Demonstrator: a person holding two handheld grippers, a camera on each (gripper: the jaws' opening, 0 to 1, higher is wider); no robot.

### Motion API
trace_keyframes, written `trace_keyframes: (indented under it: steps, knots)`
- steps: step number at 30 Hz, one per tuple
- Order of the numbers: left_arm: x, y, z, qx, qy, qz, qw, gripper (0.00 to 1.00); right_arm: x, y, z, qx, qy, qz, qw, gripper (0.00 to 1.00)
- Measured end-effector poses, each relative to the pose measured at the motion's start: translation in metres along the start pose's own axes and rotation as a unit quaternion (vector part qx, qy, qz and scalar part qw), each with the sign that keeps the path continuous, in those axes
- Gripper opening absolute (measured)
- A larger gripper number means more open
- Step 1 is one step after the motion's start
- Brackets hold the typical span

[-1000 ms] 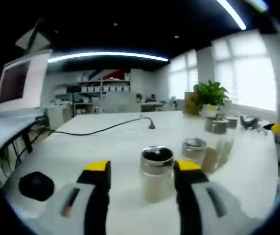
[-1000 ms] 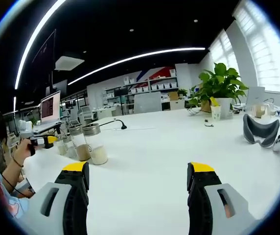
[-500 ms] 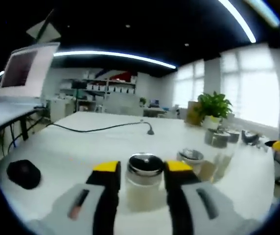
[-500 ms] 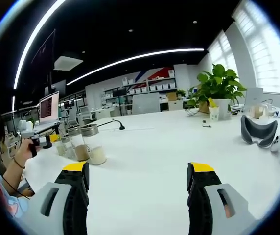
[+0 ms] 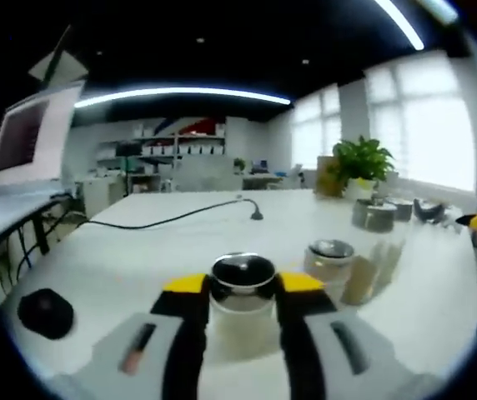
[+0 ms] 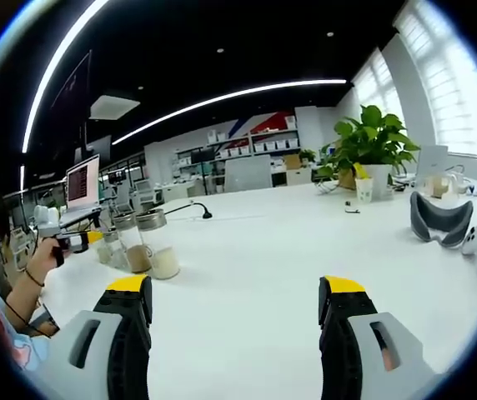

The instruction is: Rotate the seasoning bottle until the label or dispensing opening points toward the visible target arrow and the bottle remains upright within the marked orientation range

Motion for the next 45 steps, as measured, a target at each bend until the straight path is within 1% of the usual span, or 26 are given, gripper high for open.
trace_keyframes:
  steps: [4,8,12,13,16,18,20,21,22,23,25,26,27,28,29,31,32,33,35,37,39,40,41,43,44,45]
  knots:
    - [0.0,0.0,0.001,0.009,-0.003,0.002,0.9999,0.32,0.0,-0.001,0.001,-0.001,0.002,0.001,1.0,0.85]
    - [0.0,-0.001,0.004,0.025,-0.007,-0.001,0.9997,0.32,-0.005,0.003,0.001,0.016,0.026,-0.002,0.9995,0.85]
    - [-0.001,-0.003,0.009,0.061,-0.006,0.004,0.9981,0.32,-0.007,0.005,0.0,0.021,0.035,-0.001,0.9992,0.85]
    - [-0.002,-0.003,0.01,0.071,-0.014,0.005,0.9974,0.32,-0.007,0.005,0.0,0.021,0.035,-0.001,0.9992,0.85]
    - [-0.002,-0.005,0.013,0.094,-0.02,0.009,0.9953,0.32,-0.007,0.004,0.001,0.012,0.035,-0.003,0.9993,0.85]
    - [-0.003,-0.007,0.015,0.114,-0.024,0.011,0.9931,0.32,-0.009,0.002,0.005,-0.001,0.041,-0.011,0.9991,0.88]
    - [-0.003,-0.009,0.017,0.139,-0.028,0.015,0.9898,0.32,-0.014,0.003,0.01,-0.013,0.047,-0.03,0.9983,0.91]
    - [-0.004,-0.011,0.018,0.151,-0.031,0.015,0.988,0.32,-0.018,0.003,0.013,-0.017,0.06,-0.039,0.9973,0.94]
    - [-0.004,-0.012,0.019,0.161,-0.031,0.016,0.9863,0.32,-0.02,0.004,0.016,-0.018,0.063,-0.038,0.9971,0.98]
    - [-0.004,-0.014,0.021,0.169,-0.033,0.017,0.9849,0.32,-0.021,0.005,0.018,-0.02,0.069,-0.033,0.9969,0.99]
    - [-0.005,-0.016,0.022,0.196,-0.039,0.016,0.9797,0.32,-0.023,0.005,0.02,-0.019,0.089,-0.025,0.9955,0.99]
    - [-0.005,-0.017,0.023,0.203,-0.039,0.016,0.9782,0.32,-0.022,0.004,0.021,-0.019,0.1,-0.019,0.9947,0.99]
    - [-0.005,-0.019,0.025,0.22,-0.04,0.019,0.9745,0.32,-0.021,0.003,0.022,-0.019,0.115,-0.009,0.9931,0.99]
    - [-0.006,-0.02,0.026,0.228,-0.044,0.021,0.9725,0.32,-0.021,0.002,0.023,-0.022,0.126,-0.003,0.9918,0.99]
    - [-0.007,-0.021,0.028,0.236,-0.045,0.025,0.9704,0.32,-0.021,0.0,0.025,-0.026,0.138,-0.002,0.9901,0.99]
    - [-0.008,-0.023,0.029,0.248,-0.051,0.028,0.9671,0.32,-0.021,-0.002,0.029,-0.03,0.139,-0.006,0.9899,0.99]
    - [-0.008,-0.023,0.029,0.256,-0.055,0.028,0.9647,0.32,-0.022,-0.003,0.031,-0.036,0.14,-0.012,0.9894,0.99]
    - [-0.008,-0.024,0.029,0.271,-0.06,0.026,0.9605,0.32,-0.022,-0.004,0.032,-0.042,0.141,-0.017,0.989,0.99]
    - [-0.007,-0.027,0.031,0.293,-0.057,0.028,0.9539,0.32,-0.023,-0.004,0.034,-0.052,0.147,-0.02,0.9876,0.99]
    - [-0.008,-0.029,0.033,0.315,-0.07,0.029,0.9462,0.32,-0.024,-0.004,0.035,-0.053,0.158,-0.021,0.9858,0.99]
    - [-0.01,-0.034,0.035,0.343,-0.075,0.034,0.9357,0.32,-0.025,-0.003,0.035,-0.052,0.162,-0.022,0.9851,0.99]
    - [-0.011,-0.037,0.036,0.368,-0.088,0.027,0.9255,0.32,-0.026,-0.003,0.036,-0.052,0.163,-0.022,0.9849,0.99]
    - [-0.01,-0.04,0.035,0.383,-0.094,0.015,0.9187,0.32,-0.025,-0.003,0.036,-0.054,0.163,-0.023,0.9848,0.99]
    - [-0.01,-0.046,0.038,0.409,-0.083,0.012,0.9088,0.32,-0.025,-0.005,0.035,-0.059,0.155,-0.026,0.9858,0.99]
    - [-0.01,-0.048,0.039,0.421,-0.092,0.008,0.9023,0.32,-0.024,-0.005,0.034,-0.059,0.152,-0.024,0.9864,0.99]
    - [-0.01,-0.049,0.04,0.437,-0.099,0.007,0.8939,0.32,-0.024,-0.005,0.033,-0.058,0.151,-0.022,0.9866,0.99]
Point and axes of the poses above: the point that each gripper's makers call its tool centre point, and the gripper's own axes: y roughly backward along the fingers, z roughly to its left, x roughly out of its underside, the point moved 8 cm from there along y, roughly backward along the fingers, and after that the axes turned 10 degrees about -x, right-handed, at the moved point
